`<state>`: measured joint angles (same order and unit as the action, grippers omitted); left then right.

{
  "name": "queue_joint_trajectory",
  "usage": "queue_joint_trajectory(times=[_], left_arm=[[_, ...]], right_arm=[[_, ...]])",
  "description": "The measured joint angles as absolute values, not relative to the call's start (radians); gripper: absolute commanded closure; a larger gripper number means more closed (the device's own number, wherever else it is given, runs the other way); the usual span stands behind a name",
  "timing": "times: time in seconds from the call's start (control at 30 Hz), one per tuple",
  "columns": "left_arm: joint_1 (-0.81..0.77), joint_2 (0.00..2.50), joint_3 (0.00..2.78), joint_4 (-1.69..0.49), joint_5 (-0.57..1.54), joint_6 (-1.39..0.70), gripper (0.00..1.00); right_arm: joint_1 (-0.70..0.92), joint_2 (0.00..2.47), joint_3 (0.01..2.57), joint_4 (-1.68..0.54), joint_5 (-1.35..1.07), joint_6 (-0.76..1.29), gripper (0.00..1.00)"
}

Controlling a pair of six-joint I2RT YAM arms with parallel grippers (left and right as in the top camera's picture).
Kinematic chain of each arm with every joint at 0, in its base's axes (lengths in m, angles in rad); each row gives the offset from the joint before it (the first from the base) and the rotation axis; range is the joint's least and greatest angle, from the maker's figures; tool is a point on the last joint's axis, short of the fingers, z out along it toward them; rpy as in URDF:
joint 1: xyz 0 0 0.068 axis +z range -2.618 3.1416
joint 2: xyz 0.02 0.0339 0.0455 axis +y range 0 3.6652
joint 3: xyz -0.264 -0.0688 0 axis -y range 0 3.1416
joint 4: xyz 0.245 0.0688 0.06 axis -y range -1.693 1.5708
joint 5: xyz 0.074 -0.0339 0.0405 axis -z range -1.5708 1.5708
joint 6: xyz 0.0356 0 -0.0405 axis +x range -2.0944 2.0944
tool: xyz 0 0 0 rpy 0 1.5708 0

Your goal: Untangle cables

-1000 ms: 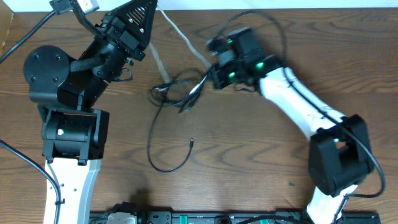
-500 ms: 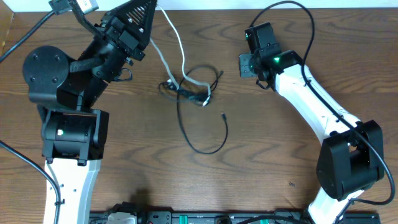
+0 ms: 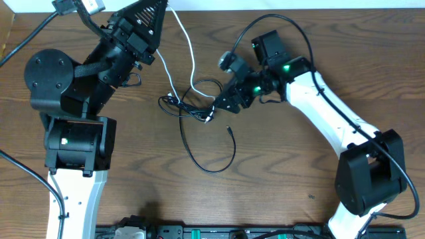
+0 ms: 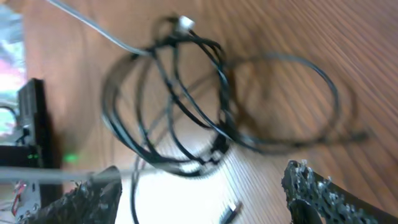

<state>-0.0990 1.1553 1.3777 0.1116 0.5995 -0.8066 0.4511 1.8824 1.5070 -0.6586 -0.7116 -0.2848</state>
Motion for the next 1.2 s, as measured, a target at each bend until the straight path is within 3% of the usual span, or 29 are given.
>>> queue_joint_trajectory(times=[0.13, 0.3, 0.47, 0.73, 1.0, 1.2], left_arm=[[-0.099, 1.155, 1.378, 0.112, 0.599, -0.807, 0.93], [-0.099, 1.155, 1.378, 0.112, 0.599, -0.807, 0.93], [-0.099, 1.155, 1.378, 0.112, 0.599, -0.807, 0.93], [-0.099, 1.151, 1.375, 0.13, 0.598, -0.807, 0.92], [-0.099, 1.115, 1.375, 0.155, 0.592, -0.807, 0.93], [-0.099, 1.118, 1.376, 0.11, 0.592, -0.807, 0.92]], right_arm=[[0.487, 1.882, 1.506, -0.561, -0.695, -0.247, 0.34], [0.533, 1.884, 1.506, -0.419, -0.465, -0.052, 0.41], [0.554, 1.943, 1.507, -0.366, -0.201, 0.187, 0.63], [0.516, 2.108, 1.506, -0.352, -0.05, 0.376, 0.77], [0.413, 2.136, 1.506, -0.418, -0.03, 0.413, 0.78], [0.356, 2.136, 1.506, -0.422, -0.194, 0.318, 0.68]])
